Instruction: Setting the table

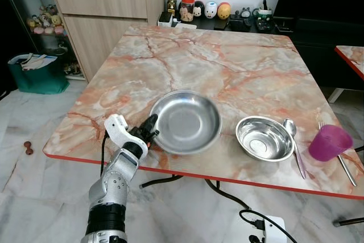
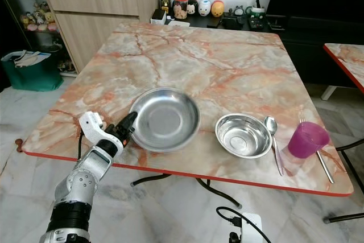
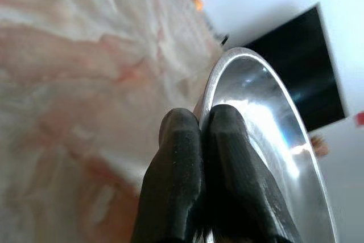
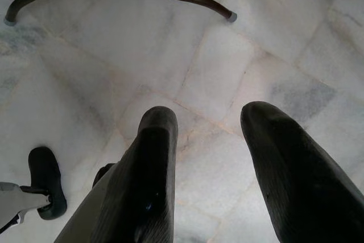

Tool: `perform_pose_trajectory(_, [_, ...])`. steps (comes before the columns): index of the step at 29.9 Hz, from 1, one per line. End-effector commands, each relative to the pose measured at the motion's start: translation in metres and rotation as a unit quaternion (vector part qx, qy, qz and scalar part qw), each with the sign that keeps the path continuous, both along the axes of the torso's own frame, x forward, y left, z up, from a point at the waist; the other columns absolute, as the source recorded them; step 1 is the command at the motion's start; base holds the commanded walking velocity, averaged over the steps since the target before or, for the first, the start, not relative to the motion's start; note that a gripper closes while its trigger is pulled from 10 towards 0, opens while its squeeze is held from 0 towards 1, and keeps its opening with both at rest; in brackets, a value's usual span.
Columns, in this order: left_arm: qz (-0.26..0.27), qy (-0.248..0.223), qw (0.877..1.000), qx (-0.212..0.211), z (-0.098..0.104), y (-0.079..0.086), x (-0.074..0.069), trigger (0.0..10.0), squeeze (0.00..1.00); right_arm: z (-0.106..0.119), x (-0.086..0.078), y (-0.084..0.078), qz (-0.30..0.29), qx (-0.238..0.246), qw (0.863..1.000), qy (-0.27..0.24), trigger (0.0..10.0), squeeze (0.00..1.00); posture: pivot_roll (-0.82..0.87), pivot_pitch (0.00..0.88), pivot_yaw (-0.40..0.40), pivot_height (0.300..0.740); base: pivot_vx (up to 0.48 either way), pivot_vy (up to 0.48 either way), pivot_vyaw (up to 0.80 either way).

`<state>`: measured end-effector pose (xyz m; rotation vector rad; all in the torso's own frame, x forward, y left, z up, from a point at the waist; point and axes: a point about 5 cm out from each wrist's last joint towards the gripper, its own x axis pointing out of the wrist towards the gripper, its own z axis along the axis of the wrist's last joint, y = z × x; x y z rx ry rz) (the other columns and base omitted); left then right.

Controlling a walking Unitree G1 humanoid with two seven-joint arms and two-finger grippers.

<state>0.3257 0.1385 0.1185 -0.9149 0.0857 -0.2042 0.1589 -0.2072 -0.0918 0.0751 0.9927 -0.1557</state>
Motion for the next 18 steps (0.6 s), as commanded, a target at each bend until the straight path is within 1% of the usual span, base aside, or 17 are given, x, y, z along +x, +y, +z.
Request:
perform_pose_trajectory(1, [-0.002, -0.035, 0.999, -0.021, 0.018, -0.001, 0.003, 10.0, 0.00, 0.000, -0.001, -0.002, 0.001, -0.003, 1.000, 0.003, 10.0, 0.00, 0.07, 0.000, -0.057, 0.711, 0.000, 0.000, 0.00])
perform_pose_trajectory(4, [-0.004, -0.045, 0.999, -0.025, 0.023, -0.002, 0.002, 10.0, 0.00, 0.000, -0.001, -0.002, 0.000, -0.003, 1.000, 0.003, 10.0, 0.00, 0.07, 0.000, -0.056, 0.711, 0.000, 0.000, 0.00])
perform_pose_trajectory(5, [-0.011, -0.068, 0.998, -0.010, 0.031, -0.005, 0.000, 10.0, 0.00, 0.000, -0.001, -0.002, -0.001, -0.004, 1.000, 0.002, 10.0, 0.00, 0.07, 0.000, -0.056, 0.711, 0.000, 0.000, 0.00])
perform_pose_trajectory(6, [-0.013, -0.076, 0.997, -0.006, 0.034, -0.005, -0.001, 10.0, 0.00, 0.000, -0.001, -0.002, -0.002, -0.005, 1.000, 0.002, 10.0, 0.00, 0.07, 0.000, -0.056, 0.711, 0.000, 0.000, 0.00])
perform_pose_trajectory(9, [-0.011, -0.088, 0.996, -0.003, 0.038, -0.005, -0.004, 10.0, 0.00, 0.000, -0.002, -0.003, -0.005, -0.006, 1.000, 0.000, 10.0, 0.00, 0.07, 0.000, -0.056, 0.711, 0.000, 0.000, 0.00])
perform_pose_trajectory(10, [-0.010, -0.091, 0.996, 0.002, 0.039, -0.004, -0.004, 10.0, 0.00, 0.000, -0.002, -0.003, -0.005, -0.006, 1.000, 0.000, 10.0, 0.00, 0.07, 0.000, -0.057, 0.711, 0.000, 0.000, 0.00])
perform_pose_trajectory(11, [-0.011, -0.096, 0.995, 0.019, 0.040, -0.004, -0.005, 10.0, 0.00, 0.000, -0.002, -0.003, -0.006, -0.006, 1.000, 0.000, 10.0, 0.00, 0.07, 0.000, -0.057, 0.711, 0.000, 0.000, 0.00])
perform_pose_trajectory(12, [-0.011, -0.096, 0.995, 0.019, 0.040, -0.004, -0.005, 10.0, 0.00, 0.000, -0.002, -0.003, -0.006, -0.006, 1.000, 0.000, 10.0, 0.00, 0.07, 0.000, -0.057, 0.711, 0.000, 0.000, 0.00])
perform_pose_trajectory(15, [-0.006, -0.105, 0.994, 0.031, 0.044, -0.005, -0.005, 10.0, 0.00, 0.000, -0.001, -0.004, -0.009, -0.008, 1.000, -0.001, 10.0, 0.00, 0.07, 0.000, -0.065, 0.711, 0.000, -0.331, 0.00])
perform_pose_trajectory(18, [-0.002, -0.106, 0.994, 0.030, 0.045, -0.004, -0.004, 10.0, 0.00, 0.001, 0.000, -0.005, -0.013, -0.008, 1.000, -0.006, 10.0, 0.00, 0.07, 0.000, -0.065, 0.711, 0.000, -0.376, 0.00])
